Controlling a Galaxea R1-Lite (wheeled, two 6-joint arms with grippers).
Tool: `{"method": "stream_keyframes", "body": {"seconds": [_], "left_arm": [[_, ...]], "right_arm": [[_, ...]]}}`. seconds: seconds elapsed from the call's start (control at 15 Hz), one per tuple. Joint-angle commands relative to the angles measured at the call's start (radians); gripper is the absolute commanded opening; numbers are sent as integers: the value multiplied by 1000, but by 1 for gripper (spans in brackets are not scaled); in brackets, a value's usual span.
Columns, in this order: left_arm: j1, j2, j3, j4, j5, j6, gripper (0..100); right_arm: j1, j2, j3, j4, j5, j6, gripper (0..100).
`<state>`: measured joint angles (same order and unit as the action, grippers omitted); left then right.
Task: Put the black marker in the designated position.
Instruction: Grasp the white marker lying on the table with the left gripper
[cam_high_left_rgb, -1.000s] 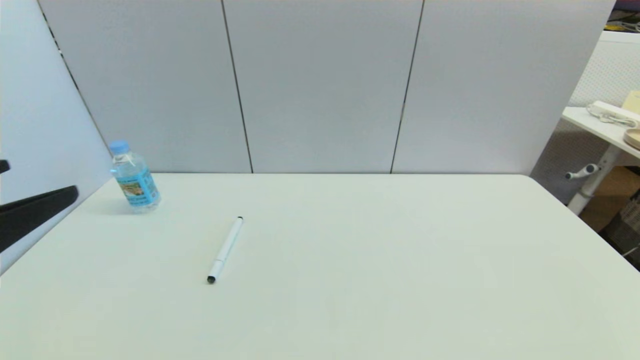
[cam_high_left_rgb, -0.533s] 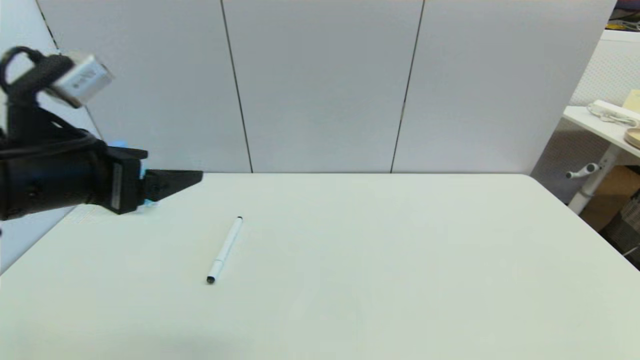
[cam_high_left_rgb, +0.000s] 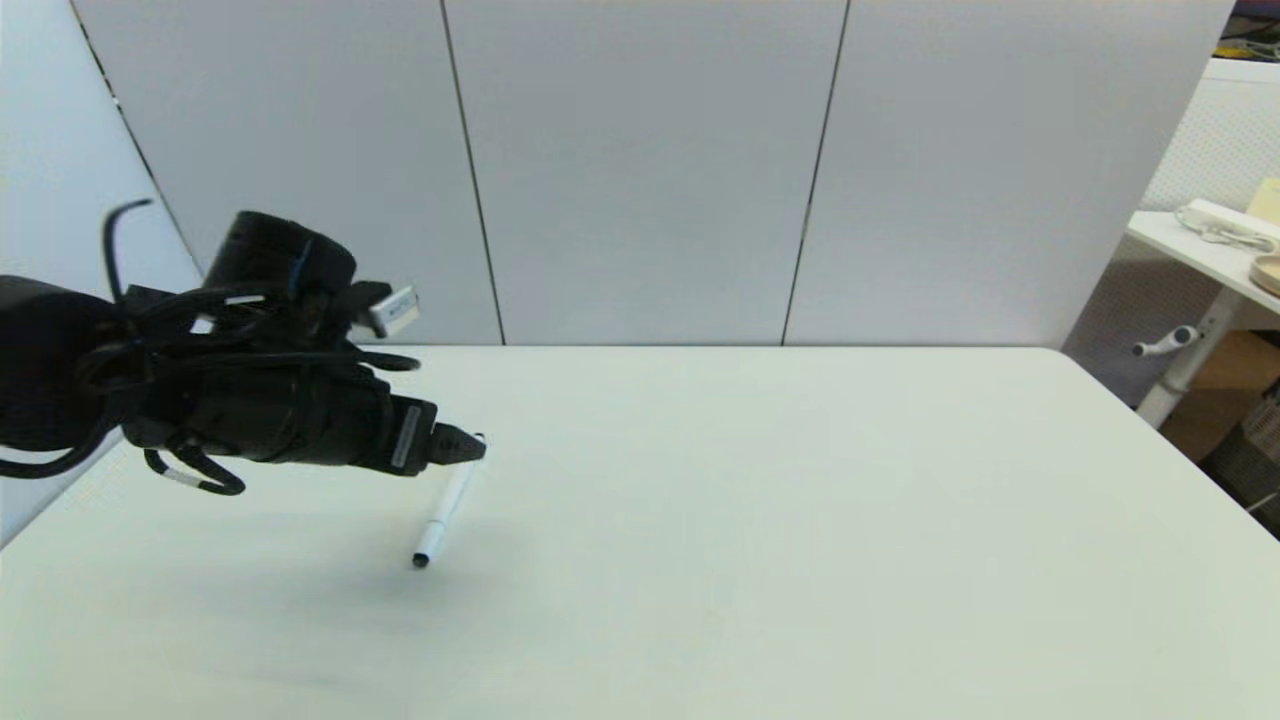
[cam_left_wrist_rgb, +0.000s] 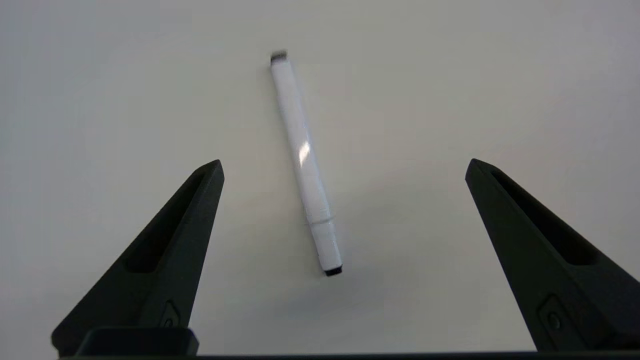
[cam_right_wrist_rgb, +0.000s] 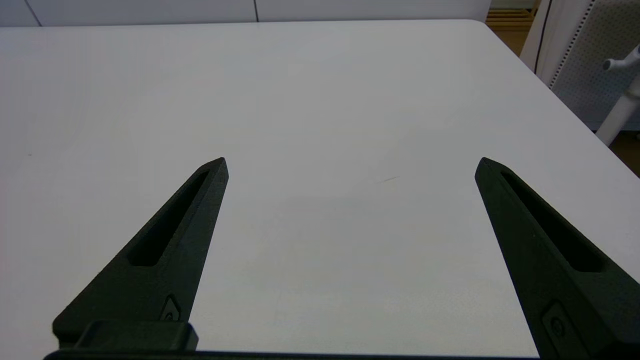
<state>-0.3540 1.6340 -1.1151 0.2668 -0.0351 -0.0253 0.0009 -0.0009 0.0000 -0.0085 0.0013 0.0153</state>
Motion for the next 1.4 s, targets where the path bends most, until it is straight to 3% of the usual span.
{"method": "stream_keyframes", "body": {"seconds": [0.07,0.73,1.4], "left_arm": [[43,115,-68,178,0,-15,100],[50,265,-259,319,18,-123,100],[6,316,-264,313,55,-116,100]], "right_arm": [[1,1,0,-1,0,0,100],[1,1,0,-1,0,0,100],[1,1,0,-1,0,0,100]]}}
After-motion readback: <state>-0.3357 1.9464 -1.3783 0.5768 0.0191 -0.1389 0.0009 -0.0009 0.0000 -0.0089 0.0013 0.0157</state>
